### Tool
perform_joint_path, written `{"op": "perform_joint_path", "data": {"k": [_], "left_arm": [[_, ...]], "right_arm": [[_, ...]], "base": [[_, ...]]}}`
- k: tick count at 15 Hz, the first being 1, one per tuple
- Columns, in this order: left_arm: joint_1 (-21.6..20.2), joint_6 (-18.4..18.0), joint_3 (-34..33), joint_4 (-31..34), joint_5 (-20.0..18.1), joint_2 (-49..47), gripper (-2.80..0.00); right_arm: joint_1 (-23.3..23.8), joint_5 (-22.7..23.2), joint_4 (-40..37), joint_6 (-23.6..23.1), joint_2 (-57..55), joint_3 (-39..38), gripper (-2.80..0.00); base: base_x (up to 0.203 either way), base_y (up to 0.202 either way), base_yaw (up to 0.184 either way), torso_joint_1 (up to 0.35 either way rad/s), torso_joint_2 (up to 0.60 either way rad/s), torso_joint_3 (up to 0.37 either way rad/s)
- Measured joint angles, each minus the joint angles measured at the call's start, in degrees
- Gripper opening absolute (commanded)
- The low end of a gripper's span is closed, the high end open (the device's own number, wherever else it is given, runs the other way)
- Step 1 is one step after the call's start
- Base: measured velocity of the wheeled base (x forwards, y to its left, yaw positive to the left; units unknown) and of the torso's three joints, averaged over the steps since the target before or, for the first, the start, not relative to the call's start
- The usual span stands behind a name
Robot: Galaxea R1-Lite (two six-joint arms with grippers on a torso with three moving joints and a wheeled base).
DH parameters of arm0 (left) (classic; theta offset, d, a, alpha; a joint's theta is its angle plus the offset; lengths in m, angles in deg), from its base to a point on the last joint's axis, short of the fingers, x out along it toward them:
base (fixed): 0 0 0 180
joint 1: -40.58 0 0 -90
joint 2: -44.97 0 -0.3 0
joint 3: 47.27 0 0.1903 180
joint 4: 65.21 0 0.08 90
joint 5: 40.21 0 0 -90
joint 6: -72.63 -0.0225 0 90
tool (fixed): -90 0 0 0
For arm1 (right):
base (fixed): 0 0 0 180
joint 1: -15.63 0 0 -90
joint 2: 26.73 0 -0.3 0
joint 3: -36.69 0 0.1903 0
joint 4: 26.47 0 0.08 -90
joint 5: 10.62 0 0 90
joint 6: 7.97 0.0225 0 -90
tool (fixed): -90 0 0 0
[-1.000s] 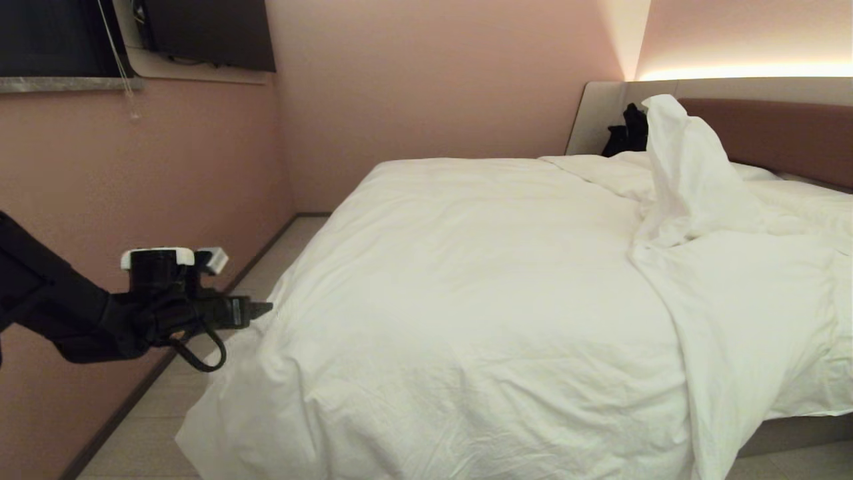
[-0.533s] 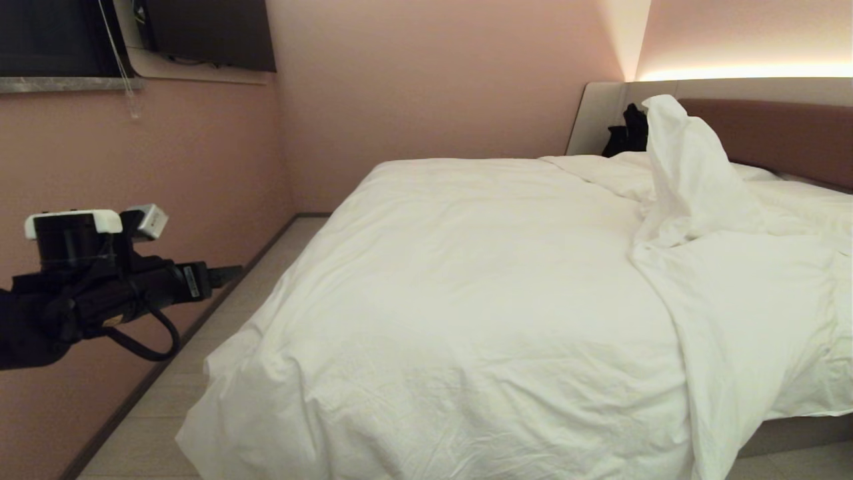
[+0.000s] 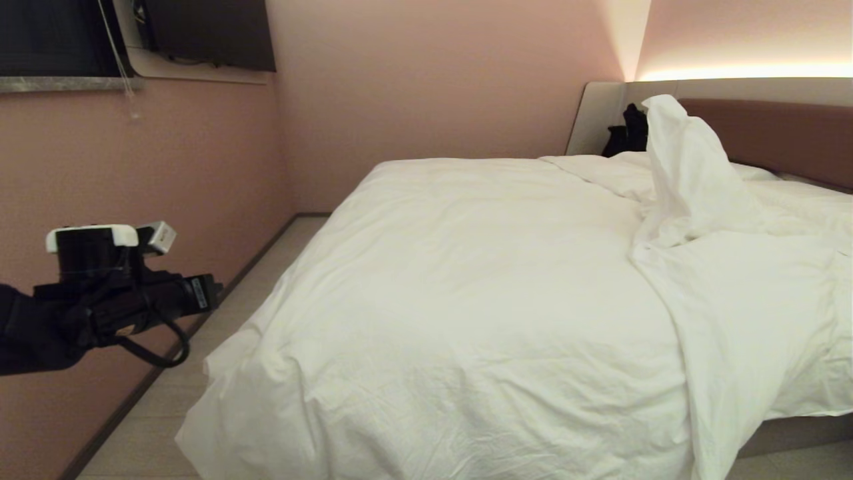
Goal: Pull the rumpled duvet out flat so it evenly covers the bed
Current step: Flatten the corners of the folded blanket
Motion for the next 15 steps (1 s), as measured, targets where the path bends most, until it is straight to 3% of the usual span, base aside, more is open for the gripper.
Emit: {"op": "perform_joint_path", "data": {"k": [4,6,15], "left_arm": [[-0.4,4.4,6.8,1.3,0.4,-8.2,-2.80],[-0.6,5.6,10.2,5.1,0.4,-10.9,-2.80],[-1.0,13.8,48.3,50.9,-0.1,-23.7,-2.80]], "right_arm": [[0.0,0.0,0.0,0.0,0.0,0.0,-2.80],[0.0,0.0,0.0,0.0,0.0,0.0,-2.80],[0.0,0.0,0.0,0.0,0.0,0.0,-2.80]], "base": [[0.000,0.000,0.000,0.000,0.00,0.000],[0.000,0.000,0.000,0.000,0.00,0.000],[0.000,0.000,0.000,0.000,0.00,0.000]]}}
